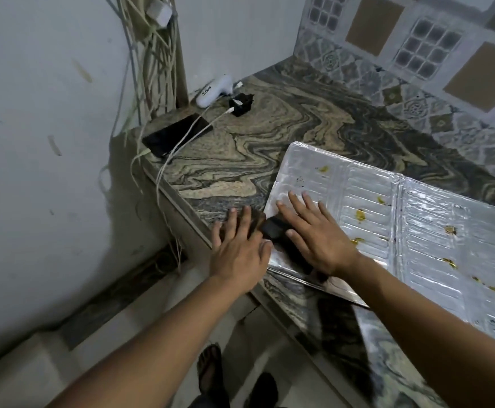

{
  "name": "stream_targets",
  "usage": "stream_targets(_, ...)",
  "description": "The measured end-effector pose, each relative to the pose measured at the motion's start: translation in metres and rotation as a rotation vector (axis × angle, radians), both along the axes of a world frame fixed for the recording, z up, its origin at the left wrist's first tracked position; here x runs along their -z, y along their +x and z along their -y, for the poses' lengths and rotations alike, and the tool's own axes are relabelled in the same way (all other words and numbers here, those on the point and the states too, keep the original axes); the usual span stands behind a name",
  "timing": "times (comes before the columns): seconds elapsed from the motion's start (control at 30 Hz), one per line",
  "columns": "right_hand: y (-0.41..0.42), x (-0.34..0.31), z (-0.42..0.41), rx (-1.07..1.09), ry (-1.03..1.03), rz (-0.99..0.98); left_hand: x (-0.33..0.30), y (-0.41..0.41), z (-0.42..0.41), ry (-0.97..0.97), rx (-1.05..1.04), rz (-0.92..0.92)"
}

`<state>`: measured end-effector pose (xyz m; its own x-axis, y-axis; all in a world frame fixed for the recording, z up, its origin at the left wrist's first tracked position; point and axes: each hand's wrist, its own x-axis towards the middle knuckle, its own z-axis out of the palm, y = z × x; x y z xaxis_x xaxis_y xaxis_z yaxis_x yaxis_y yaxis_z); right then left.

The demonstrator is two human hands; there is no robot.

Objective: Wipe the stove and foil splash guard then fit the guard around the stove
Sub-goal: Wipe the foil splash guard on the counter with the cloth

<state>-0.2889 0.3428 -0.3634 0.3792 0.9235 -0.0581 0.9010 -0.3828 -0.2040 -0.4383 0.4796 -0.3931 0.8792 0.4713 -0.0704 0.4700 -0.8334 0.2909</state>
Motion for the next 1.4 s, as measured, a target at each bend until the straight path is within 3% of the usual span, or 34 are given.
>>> stream_targets(0.23,0.004,0.008,-0.01,-0.104,-0.121,0.019,-0.006,0.007,-0.002,-0.073,0.001,-0.072)
stream_targets(0.43,0.005,0.012,-0.003,-0.193,-0.106,0.055,-0.002,0.015,-0.009,0.104,0.067,-0.066)
stream_targets(0.73,0.012,0.016,-0.001,-0.219,-0.087,0.007,-0.008,0.025,-0.032,0.073,0.215,-0.256)
stream_targets(1.03,0.028,0.015,-0.007,-0.367,-0.105,0.032,-0.008,0.026,-0.036,0.108,0.272,-0.277)
stream_targets(1.4,0.097,0.015,-0.044,-0.184,-0.122,0.053,-0.007,0.027,-0.036,0.115,0.254,-0.228)
